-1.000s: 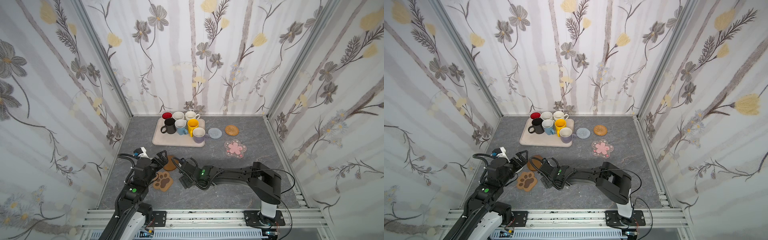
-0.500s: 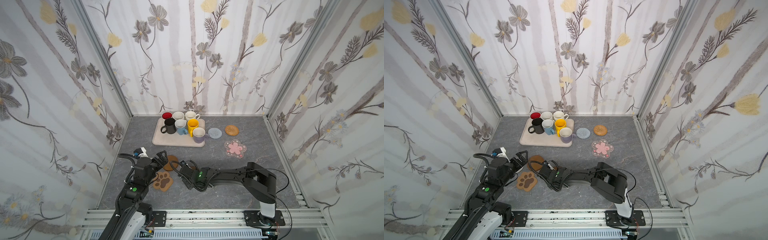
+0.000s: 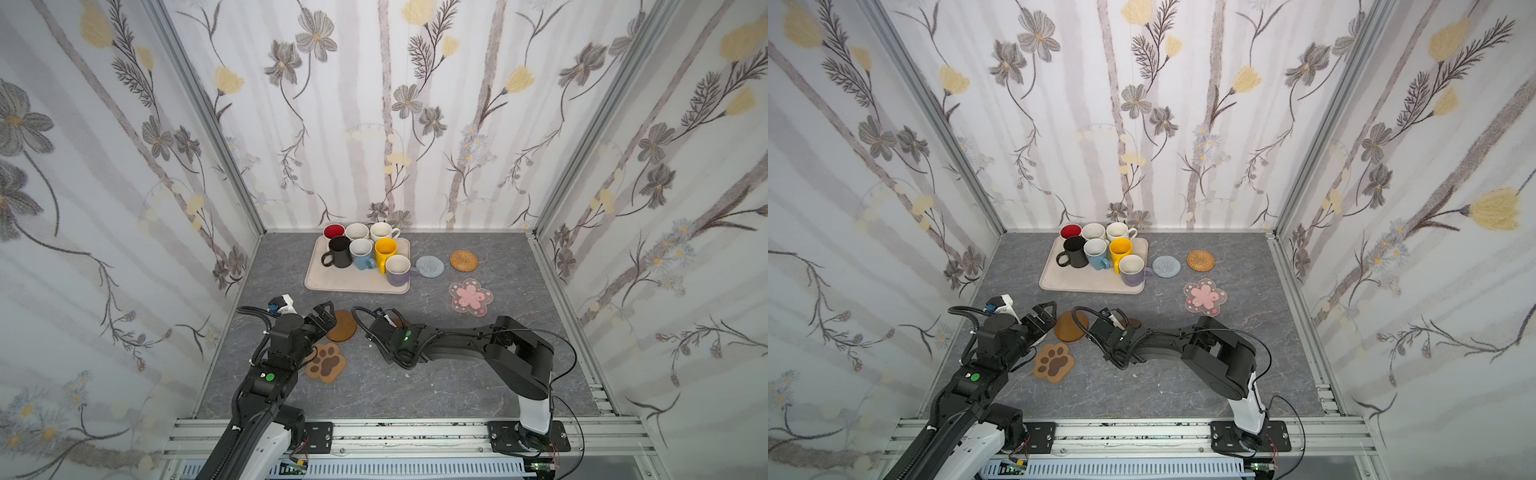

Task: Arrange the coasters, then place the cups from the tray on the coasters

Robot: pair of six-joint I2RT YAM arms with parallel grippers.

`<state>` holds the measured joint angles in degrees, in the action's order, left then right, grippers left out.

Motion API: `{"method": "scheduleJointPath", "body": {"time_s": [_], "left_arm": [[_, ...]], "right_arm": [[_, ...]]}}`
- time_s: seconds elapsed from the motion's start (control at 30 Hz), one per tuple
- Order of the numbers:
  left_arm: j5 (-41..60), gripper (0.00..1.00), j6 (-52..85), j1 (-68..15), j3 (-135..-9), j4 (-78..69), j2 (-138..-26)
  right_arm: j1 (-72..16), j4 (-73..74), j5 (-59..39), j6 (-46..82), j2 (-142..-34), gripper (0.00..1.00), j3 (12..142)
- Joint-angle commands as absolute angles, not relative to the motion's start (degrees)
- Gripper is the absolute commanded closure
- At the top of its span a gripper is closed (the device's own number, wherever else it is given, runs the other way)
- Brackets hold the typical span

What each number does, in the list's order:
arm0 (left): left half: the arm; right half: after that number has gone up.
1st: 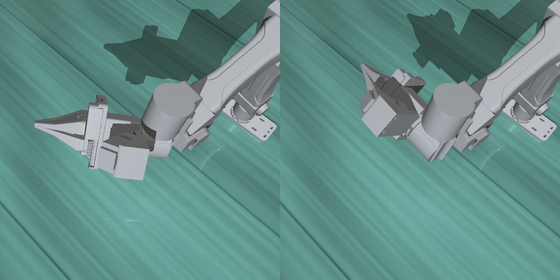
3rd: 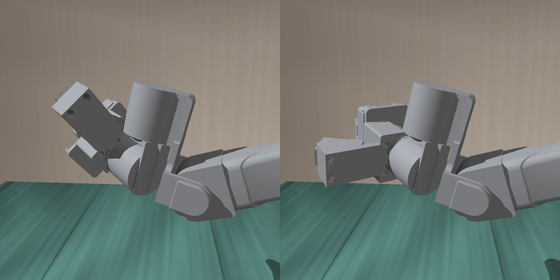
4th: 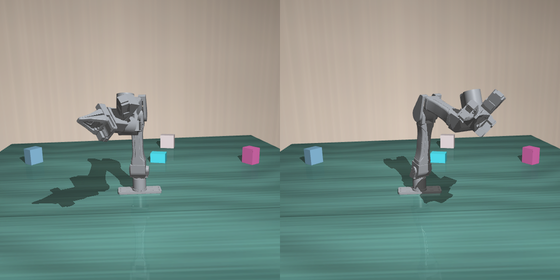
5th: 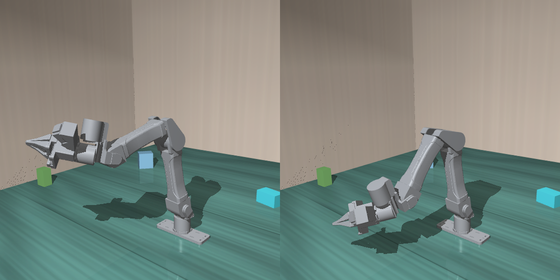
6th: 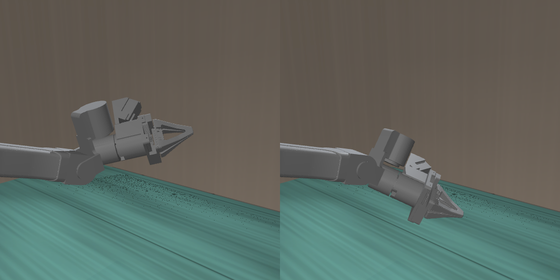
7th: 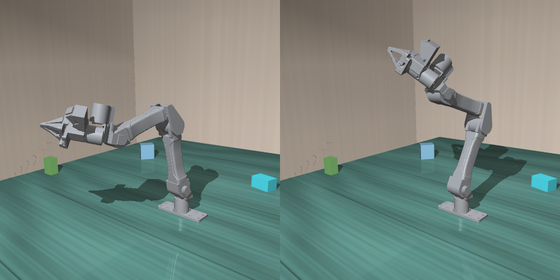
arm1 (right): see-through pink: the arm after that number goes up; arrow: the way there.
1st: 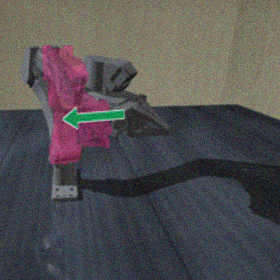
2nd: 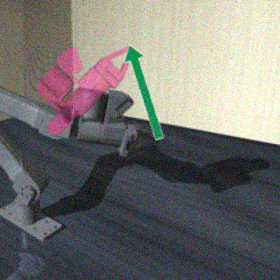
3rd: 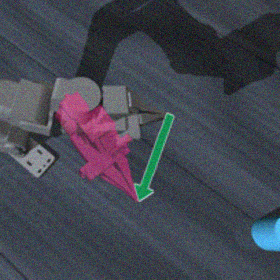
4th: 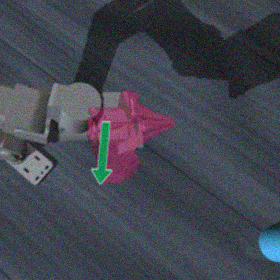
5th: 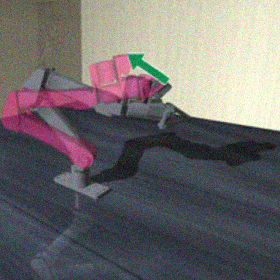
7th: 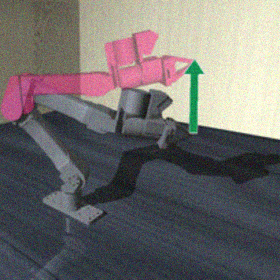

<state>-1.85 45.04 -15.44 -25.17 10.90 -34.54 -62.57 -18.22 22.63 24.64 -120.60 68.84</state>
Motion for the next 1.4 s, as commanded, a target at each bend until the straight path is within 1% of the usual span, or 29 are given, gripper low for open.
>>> {"method": "scheduleJointPath", "body": {"time_s": [0.0, 0.53, 0.73, 0.9, 1.07, 1.2, 1.37], "left_arm": [[-2.1, 0.00, 45.4, -15.3, -25.8, 10.0, -34.8], [-2.0, 0.00, 45.6, -15.4, -26.4, 9.3, -37.7], [-2.1, 0.00, 45.6, -15.3, -26.7, 8.8, -39.1], [-2.0, 0.00, 45.1, -15.4, -26.9, 8.4, -40.1], [-1.7, 0.00, 44.1, -15.4, -27.6, 8.3, -41.1], [-1.3, 0.00, 43.4, -15.3, -28.3, 8.3, -42.0], [-4.4, 0.00, 43.2, -18.4, -27.8, 8.3, -41.6]], "right_arm": [[-60.5, -18.5, 20.0, 25.8, -120.3, 0.39, 68.1], [-48.7, -18.5, 16.4, 24.5, -118.8, 0.40, 65.8], [-43.3, -18.0, 14.7, 22.9, -119.0, 0.39, 67.1], [-41.7, -17.5, 13.4, 21.9, -118.7, 0.39, 68.8], [-41.3, -16.2, 12.2, 21.9, -115.0, 0.35, 68.6], [-40.9, -15.6, 9.9, 22.4, -110.0, 0.31, 67.5], [-39.9, -13.2, 4.8, 24.3, -102.6, 0.27, 62.9]]}}
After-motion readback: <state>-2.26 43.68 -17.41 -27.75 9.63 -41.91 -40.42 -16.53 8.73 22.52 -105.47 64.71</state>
